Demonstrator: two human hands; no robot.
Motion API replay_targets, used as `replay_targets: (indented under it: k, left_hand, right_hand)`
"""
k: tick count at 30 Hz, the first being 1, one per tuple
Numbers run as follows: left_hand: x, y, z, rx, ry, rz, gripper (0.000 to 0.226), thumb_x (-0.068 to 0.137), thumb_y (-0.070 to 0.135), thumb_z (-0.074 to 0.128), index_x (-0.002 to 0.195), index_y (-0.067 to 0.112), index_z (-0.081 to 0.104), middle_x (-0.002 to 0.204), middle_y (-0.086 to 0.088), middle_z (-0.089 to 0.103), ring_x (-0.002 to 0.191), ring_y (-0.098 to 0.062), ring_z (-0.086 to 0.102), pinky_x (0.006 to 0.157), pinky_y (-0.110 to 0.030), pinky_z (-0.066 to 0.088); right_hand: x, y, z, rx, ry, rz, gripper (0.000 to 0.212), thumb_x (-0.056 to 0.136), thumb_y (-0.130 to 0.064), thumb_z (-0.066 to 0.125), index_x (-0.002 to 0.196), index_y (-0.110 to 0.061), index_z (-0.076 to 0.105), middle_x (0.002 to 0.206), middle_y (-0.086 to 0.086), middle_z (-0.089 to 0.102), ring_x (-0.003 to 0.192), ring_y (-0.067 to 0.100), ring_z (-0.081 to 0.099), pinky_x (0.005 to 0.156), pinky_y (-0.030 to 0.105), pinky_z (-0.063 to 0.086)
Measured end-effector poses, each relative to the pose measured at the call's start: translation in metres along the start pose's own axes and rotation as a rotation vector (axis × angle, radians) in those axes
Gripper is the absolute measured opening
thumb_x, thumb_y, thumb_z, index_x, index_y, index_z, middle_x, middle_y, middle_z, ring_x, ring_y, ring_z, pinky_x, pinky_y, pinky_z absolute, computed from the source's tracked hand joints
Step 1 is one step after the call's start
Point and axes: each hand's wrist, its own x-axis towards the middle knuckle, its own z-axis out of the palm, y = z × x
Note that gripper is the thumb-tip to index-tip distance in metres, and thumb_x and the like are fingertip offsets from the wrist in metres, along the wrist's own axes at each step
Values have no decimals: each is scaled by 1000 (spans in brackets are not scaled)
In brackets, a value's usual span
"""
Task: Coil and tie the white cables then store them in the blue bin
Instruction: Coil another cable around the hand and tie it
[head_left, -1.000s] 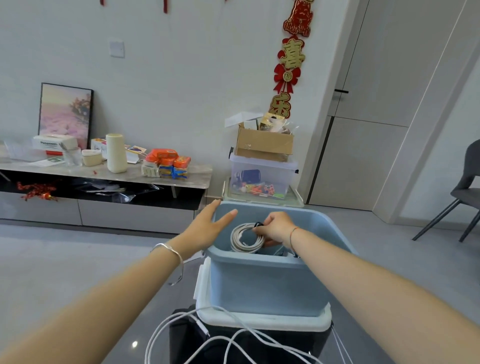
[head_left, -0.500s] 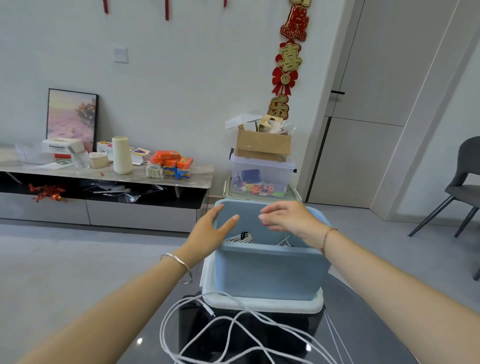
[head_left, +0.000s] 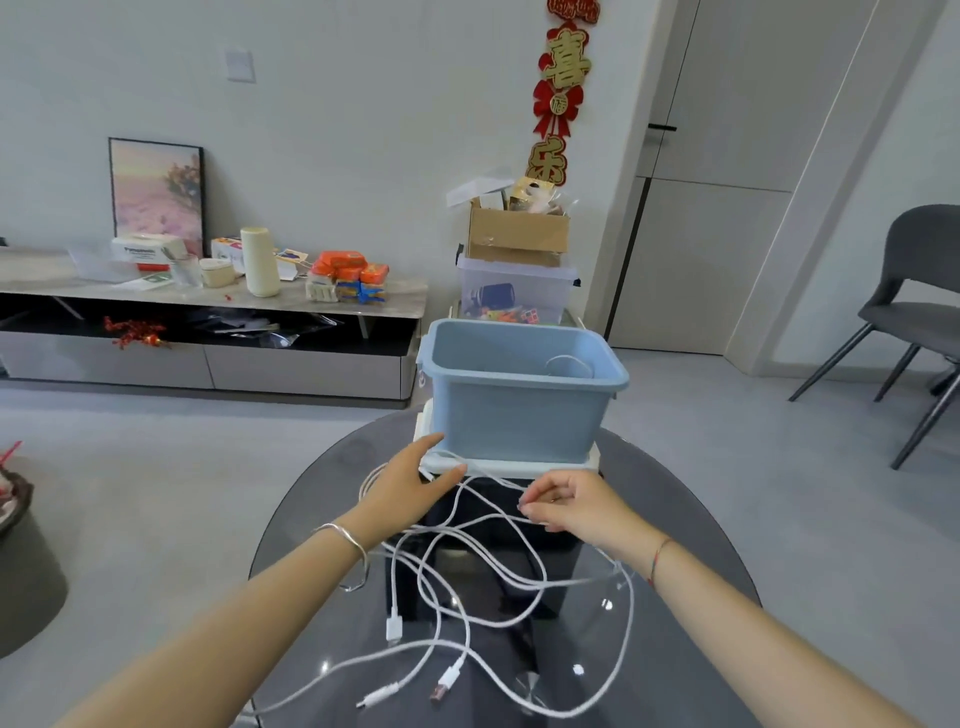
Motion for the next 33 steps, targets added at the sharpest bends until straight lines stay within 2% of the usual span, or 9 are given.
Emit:
replay_targets:
  k: [4, 9, 12, 16, 20, 23, 25, 30, 33]
  left_hand:
    - [-15, -23, 4, 124, -46, -36, 45, 95, 31, 55, 134, 9, 49, 126, -1, 57, 121, -18, 52, 93, -17, 33]
    - [-34, -36, -4, 205, 10, 14, 29, 88, 37, 64, 106, 15, 61, 107, 0, 64, 95, -11, 57, 78, -16, 39]
    - [-50, -37, -17, 342, 72, 38, 37, 80, 52, 67, 80, 19, 51, 79, 2, 60, 69, -11, 53, 60, -23, 40]
    - [-65, -37, -22, 617, -191, -96, 42, 89, 52, 55, 68, 15, 54, 64, 4, 58, 62, -15, 52, 61, -25, 42]
    - [-72, -26, -24, -6, -271, -104, 33, 100, 16, 42, 73, 13, 60, 63, 6, 68, 65, -14, 62, 59, -17, 49]
    - [-70, 4, -36, -333, -236, -48, 27, 103, 20, 38, 87, 9, 56, 66, 0, 66, 65, -15, 65, 71, -29, 56]
    - [-68, 32, -46, -411, -261, 19, 26, 103, 24, 36, 92, 9, 54, 61, 1, 57, 58, -13, 60, 63, -25, 54]
    - [-56, 104, -72, -691, -323, 119, 24, 104, 29, 31, 94, 17, 51, 54, 8, 24, 46, -7, 18, 42, -16, 19]
    - [-44, 146, -90, -822, -308, 133, 23, 102, 30, 36, 95, 20, 56, 51, 10, 19, 42, -3, 15, 40, -16, 10]
  right_hand:
    - [-12, 11, 18, -17, -9, -15, 7, 81, -8, 71, 81, -14, 68, 73, -3, 66, 68, 5, 59, 66, 18, 52]
    - [-18, 14, 44, -15, -21, -70, 7, 80, -10, 73, 80, -16, 69, 73, -5, 67, 67, 3, 59, 65, 12, 48]
    - [-19, 13, 56, -48, -69, -121, 9, 79, -11, 74, 79, -19, 68, 75, -7, 68, 68, 1, 60, 72, 12, 49]
    - [-11, 6, 67, -50, -74, -167, 12, 78, -11, 75, 77, -21, 68, 76, -7, 68, 69, 2, 61, 74, 15, 49]
    - [-6, -3, 72, -114, -36, -200, 18, 80, -11, 72, 91, -24, 64, 94, -10, 65, 84, 10, 60, 78, 18, 47]
    - [-2, -19, 62, -158, -31, -231, 43, 85, -13, 68, 124, -24, 53, 122, -9, 54, 108, 9, 53, 93, 22, 42]
    - [-1, -34, 51, -201, -53, -290, 46, 88, -17, 65, 130, -25, 49, 130, -9, 51, 118, 4, 47, 100, 20, 35]
    - [1, -83, 24, -135, 79, -477, 11, 93, -11, 56, 93, -7, 66, 91, -4, 69, 87, -1, 61, 88, 19, 41]
    - [3, -113, 2, -41, 283, -584, 7, 90, -12, 60, 85, -17, 61, 78, -8, 65, 76, 7, 60, 77, 25, 47]
